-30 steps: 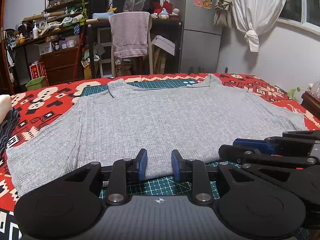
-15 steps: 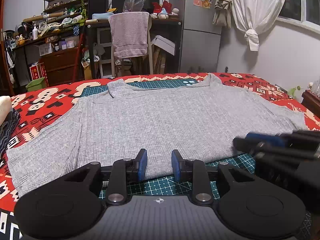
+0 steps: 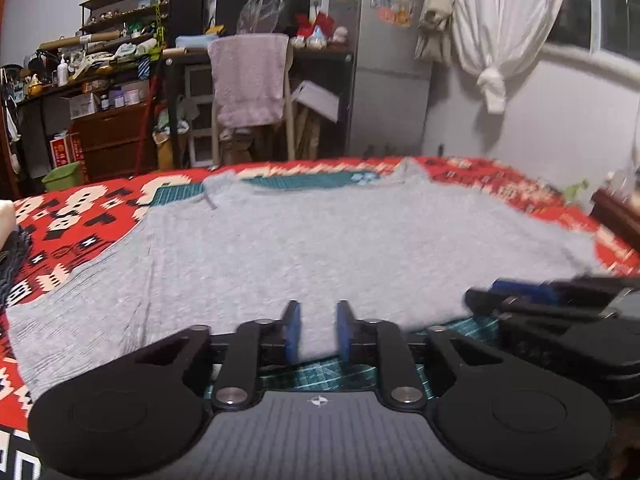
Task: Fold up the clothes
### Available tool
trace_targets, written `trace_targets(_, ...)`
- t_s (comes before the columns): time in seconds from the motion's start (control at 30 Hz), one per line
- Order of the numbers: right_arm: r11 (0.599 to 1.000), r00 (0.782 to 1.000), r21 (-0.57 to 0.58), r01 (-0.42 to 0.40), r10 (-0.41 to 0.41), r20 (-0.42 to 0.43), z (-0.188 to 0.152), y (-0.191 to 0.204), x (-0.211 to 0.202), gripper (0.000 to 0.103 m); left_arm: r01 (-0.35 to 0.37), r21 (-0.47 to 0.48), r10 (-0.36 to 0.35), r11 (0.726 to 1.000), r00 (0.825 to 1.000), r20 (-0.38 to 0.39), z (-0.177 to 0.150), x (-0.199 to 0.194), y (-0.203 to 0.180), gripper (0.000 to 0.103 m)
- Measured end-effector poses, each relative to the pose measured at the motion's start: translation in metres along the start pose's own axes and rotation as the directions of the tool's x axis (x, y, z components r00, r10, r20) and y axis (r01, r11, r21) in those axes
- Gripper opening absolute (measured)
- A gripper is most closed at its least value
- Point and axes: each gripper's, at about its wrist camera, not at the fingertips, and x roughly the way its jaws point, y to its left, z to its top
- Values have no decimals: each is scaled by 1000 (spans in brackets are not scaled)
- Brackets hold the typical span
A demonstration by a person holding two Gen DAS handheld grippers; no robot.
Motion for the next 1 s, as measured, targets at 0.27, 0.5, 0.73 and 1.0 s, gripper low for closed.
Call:
trace_targets(0.27, 999, 1000, 28, -16, 16, 1, 0, -5, -1, 24, 164, -7, -164, 987, 986, -44, 5, 16, -17, 2)
trace_targets(0.5, 1000, 1000, 14, -9, 9, 0, 0, -2, -1, 25, 160, -46, -163, 986, 984, -73, -3, 17, -6, 2)
trace_targets(0.73, 1000, 1000, 12, -10, 10, -1, 0, -1, 0, 25, 94, -205, -108, 974, 992, -59, -12, -4, 23, 3)
trace_targets(1.0, 990, 992, -67, -126, 127, 13, 7, 22, -6, 10, 33, -233, -34, 972, 999, 0, -3, -27, 48, 3)
